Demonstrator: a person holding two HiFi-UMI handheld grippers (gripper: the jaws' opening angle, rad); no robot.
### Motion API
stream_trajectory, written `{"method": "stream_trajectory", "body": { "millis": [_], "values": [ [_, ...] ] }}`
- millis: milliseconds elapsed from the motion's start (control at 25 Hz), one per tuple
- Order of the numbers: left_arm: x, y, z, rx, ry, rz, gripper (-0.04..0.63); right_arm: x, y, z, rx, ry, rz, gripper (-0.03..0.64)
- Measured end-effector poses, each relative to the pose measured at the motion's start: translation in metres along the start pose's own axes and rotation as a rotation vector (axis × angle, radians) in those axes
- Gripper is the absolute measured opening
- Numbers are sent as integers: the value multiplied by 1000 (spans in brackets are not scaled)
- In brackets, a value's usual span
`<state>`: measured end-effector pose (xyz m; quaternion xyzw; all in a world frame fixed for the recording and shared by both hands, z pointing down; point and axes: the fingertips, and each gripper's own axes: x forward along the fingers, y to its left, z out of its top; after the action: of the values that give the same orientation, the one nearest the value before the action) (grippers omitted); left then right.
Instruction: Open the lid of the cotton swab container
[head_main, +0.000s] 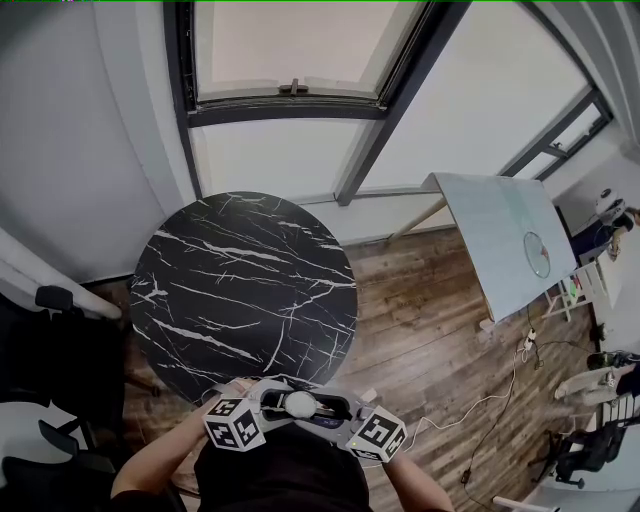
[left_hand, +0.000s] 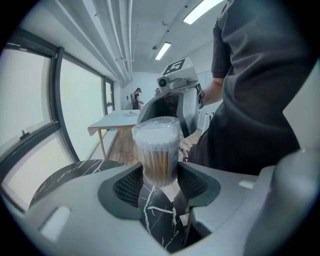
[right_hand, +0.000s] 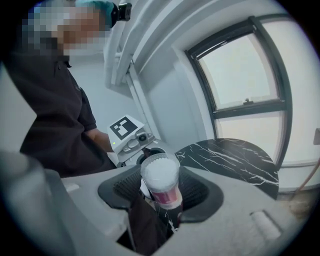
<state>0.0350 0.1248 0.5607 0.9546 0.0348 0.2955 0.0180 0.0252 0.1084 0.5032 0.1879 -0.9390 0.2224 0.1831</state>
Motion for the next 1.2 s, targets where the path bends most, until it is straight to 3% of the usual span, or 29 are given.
{"method": "stream_trajectory", "body": {
  "millis": [240, 1200],
  "values": [
    [-4, -4, 0, -5, -2, -22, 227, 0, 4, 1, 33, 3, 34, 235],
    [-3, -9, 2, -6, -47, -22, 230, -11, -4, 13, 413, -40, 202, 238]
  ]
}}
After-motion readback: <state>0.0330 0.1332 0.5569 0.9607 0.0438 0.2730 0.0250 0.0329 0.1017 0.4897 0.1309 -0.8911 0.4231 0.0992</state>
